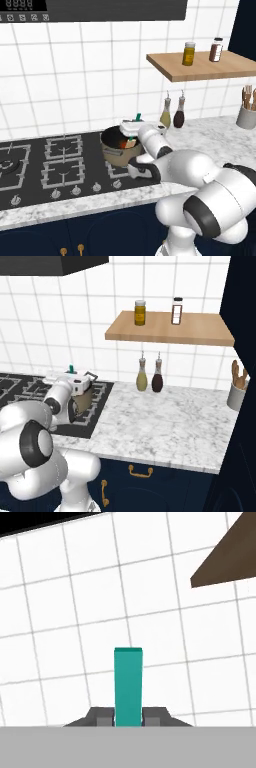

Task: Put the tomato and eggplant in the pot. Retrieve the spatula and lightly stir the vegetables in the pot.

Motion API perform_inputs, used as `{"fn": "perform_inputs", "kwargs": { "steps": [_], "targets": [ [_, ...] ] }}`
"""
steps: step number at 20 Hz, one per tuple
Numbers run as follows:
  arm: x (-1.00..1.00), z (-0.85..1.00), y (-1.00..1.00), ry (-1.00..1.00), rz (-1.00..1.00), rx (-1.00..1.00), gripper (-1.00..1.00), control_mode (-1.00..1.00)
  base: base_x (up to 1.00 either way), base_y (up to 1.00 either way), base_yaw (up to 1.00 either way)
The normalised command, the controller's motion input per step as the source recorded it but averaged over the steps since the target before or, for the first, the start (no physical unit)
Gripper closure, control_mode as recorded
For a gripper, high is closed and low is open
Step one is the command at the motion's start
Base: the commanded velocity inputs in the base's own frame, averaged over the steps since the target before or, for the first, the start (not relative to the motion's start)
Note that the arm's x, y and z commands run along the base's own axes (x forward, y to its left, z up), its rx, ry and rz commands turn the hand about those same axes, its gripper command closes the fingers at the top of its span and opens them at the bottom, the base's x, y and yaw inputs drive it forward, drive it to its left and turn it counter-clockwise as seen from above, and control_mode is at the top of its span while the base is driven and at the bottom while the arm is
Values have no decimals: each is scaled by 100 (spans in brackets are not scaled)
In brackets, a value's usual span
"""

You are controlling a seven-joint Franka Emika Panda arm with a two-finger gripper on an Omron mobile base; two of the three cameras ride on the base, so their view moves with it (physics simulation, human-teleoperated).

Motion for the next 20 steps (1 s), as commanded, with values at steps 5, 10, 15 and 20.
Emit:
{"fn": "perform_inputs", "kwargs": {
  "steps": [5,10,15,20],
  "targets": [
    [-16,13,0,-8,-6,1,100,-100,0,0,0],
    [-17,65,0,8,-1,10,100,-100,0,0,0],
    [0,6,3,19,0,2,100,-100,0,0,0],
    [3,-59,22,19,0,-5,100,-100,0,0,0]
  ]
}}
